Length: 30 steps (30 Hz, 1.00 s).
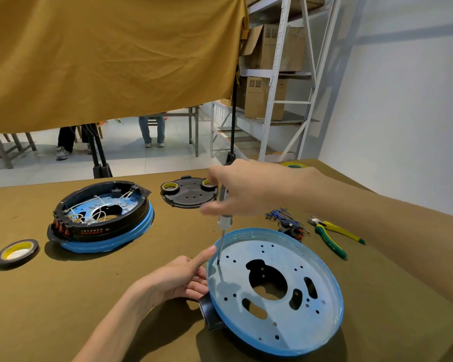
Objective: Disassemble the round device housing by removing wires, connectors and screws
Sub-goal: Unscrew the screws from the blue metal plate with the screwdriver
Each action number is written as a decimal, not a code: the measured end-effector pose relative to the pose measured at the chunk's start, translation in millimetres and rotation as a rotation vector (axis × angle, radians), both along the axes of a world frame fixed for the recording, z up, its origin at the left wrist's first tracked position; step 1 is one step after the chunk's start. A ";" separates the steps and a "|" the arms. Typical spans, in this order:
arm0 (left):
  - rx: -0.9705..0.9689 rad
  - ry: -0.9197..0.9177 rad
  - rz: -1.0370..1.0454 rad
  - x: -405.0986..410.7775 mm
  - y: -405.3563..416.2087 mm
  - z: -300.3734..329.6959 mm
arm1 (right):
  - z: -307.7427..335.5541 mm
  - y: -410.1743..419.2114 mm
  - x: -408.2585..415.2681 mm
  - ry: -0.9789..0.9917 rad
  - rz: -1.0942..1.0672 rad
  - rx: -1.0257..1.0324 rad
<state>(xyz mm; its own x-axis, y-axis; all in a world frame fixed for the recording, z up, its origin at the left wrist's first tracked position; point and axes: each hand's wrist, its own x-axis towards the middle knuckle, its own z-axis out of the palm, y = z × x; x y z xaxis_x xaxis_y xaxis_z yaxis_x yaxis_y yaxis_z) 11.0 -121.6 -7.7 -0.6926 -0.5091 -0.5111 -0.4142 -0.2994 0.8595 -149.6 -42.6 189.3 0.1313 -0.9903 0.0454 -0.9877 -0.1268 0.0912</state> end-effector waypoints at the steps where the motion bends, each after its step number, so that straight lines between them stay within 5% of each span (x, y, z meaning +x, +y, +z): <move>1: -0.005 -0.001 -0.002 0.0 0.7 1.0 | -2.9 -1.0 1.4 0.068 -0.013 -0.071; 7: 0.007 0.002 0.004 0.2 3.1 3.9 | 10.4 -1.0 -3.2 -0.262 0.059 0.214; 13: -0.018 -0.014 0.003 -0.5 2.0 1.3 | -4.0 -4.4 3.5 0.123 -0.019 -0.101; 18: -0.006 -0.008 -0.002 -0.9 2.5 2.9 | 8.1 -4.1 0.4 -0.228 0.059 0.195; 23: -0.005 -0.009 -0.013 -0.6 1.5 2.0 | -5.7 -8.8 5.1 0.177 0.002 -0.165; 28: -0.009 -0.002 -0.005 -1.1 1.5 1.5 | 9.4 -6.9 -4.2 -0.226 0.093 0.174; 30: -0.002 -0.001 -0.004 -1.0 0.8 1.1 | 6.4 -3.6 -3.1 -0.167 0.097 0.127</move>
